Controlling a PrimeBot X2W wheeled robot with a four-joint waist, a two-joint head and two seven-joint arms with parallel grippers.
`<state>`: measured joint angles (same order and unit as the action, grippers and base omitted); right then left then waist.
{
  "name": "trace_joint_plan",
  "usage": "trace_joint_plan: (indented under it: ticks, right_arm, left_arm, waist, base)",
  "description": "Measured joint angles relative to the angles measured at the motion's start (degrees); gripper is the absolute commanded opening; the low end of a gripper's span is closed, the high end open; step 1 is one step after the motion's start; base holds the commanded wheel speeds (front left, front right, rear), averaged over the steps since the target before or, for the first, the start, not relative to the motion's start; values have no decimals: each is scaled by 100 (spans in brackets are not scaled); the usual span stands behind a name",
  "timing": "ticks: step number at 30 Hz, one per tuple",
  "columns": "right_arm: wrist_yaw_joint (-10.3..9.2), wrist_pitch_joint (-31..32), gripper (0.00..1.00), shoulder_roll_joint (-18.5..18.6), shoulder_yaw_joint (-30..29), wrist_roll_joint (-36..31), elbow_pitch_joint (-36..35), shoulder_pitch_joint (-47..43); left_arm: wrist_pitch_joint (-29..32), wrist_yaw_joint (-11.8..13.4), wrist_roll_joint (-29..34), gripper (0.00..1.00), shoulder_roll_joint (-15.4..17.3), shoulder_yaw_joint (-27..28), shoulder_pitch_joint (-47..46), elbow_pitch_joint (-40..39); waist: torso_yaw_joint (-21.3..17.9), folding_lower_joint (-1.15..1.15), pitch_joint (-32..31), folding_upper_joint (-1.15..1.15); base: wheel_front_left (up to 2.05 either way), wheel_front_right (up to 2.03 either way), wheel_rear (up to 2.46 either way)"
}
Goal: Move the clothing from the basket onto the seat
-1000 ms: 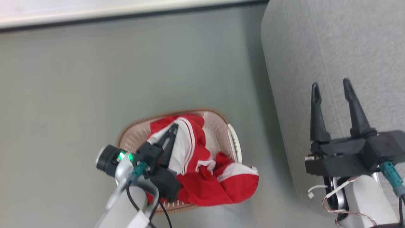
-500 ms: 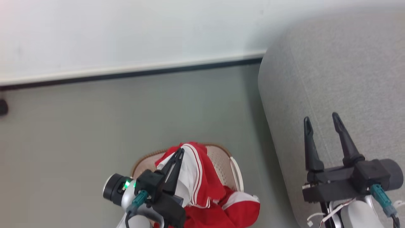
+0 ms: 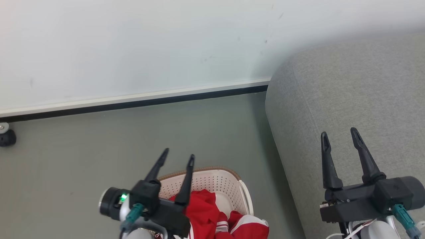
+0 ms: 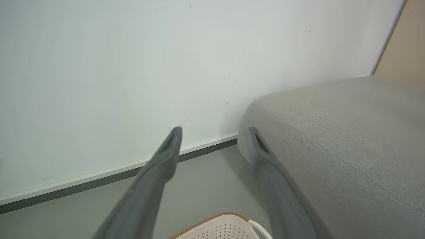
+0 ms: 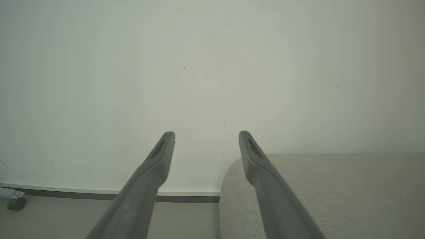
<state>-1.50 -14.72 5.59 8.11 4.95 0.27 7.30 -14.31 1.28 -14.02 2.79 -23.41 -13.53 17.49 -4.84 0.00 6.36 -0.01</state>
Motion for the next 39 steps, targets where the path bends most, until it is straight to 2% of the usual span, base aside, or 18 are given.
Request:
trace_joint_plan:
  ticks: [14,25,39]
  right_arm:
    - [-8,0,100,46,-67,-3,-43,-363]
    - [-51,0,100,103,-136,-4,-109,-656]
    - [-52,0,100,132,-225,-1,-142,-799]
  left_arm:
    - [0,383,-109,100,312,859,503,-352]
    - [0,478,-227,100,460,1350,1151,-680]
    - [0,527,-216,100,444,1515,1488,-902]
  waist:
    - [-74,0,-255,1]
    - [-38,-1,-383,1]
    - [-22,0,-428,1]
  base:
    - [0,0,0]
    - [0,0,0]
    - [0,0,0]
